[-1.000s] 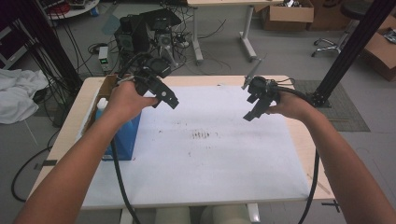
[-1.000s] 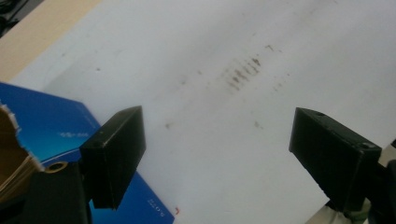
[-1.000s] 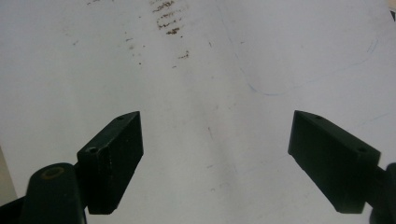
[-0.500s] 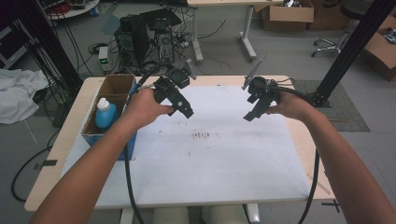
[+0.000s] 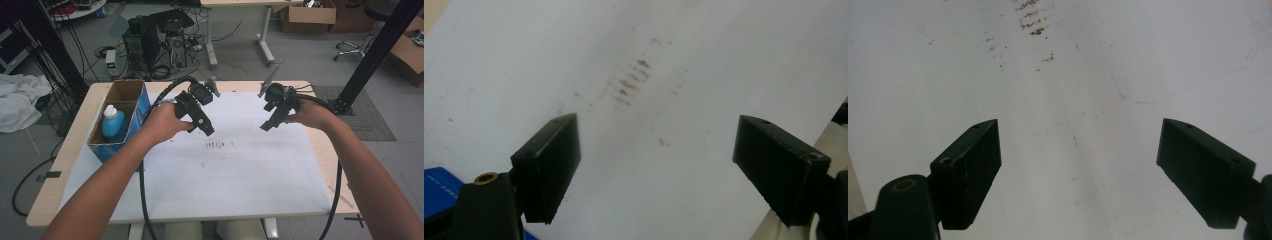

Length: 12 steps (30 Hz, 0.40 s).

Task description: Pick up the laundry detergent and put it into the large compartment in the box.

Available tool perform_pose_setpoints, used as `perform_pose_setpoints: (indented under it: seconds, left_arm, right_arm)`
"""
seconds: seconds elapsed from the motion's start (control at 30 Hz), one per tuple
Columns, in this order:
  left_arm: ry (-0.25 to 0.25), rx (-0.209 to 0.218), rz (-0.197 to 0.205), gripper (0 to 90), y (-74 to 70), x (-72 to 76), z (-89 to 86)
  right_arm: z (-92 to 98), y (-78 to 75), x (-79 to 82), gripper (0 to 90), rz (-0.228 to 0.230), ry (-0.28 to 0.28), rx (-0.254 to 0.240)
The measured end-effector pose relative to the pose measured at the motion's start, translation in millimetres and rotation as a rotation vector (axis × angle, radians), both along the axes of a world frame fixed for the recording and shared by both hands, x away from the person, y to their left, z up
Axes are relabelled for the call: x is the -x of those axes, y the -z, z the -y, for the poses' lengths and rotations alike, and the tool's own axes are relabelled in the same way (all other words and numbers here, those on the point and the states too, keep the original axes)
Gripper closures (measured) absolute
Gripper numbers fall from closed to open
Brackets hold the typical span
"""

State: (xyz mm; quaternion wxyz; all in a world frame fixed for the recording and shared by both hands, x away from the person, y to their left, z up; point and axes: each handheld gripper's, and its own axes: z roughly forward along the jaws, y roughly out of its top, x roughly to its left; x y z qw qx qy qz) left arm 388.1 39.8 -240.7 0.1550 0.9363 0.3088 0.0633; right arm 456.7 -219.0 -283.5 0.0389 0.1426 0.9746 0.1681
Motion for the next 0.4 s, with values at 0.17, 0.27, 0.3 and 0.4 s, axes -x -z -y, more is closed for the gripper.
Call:
perform_pose_setpoints:
  seconds: [0.17,0.27,0.3,0.4]
  left_arm:
    - [-0.009,0.017,0.000,19.9,-1.8,-1.2,-4.6]
    - [-0.013,0.014,0.000,20.0,-1.5,-1.3,-5.7]
    - [-0.014,0.014,0.000,20.0,-1.3,-1.3,-5.7]
    - [-0.011,0.015,0.003,19.9,-1.7,-1.2,-5.9]
  right_arm:
    - [-1.6,1.2,-0.6,17.7,-0.002,-0.003,0.002]
    - [-2.4,1.7,-0.6,17.7,-0.002,-0.006,0.003]
    - [-2.8,1.8,-0.3,17.7,-0.003,-0.004,0.005]
    - [-2.7,1.7,-0.1,17.7,-0.003,-0.005,0.006]
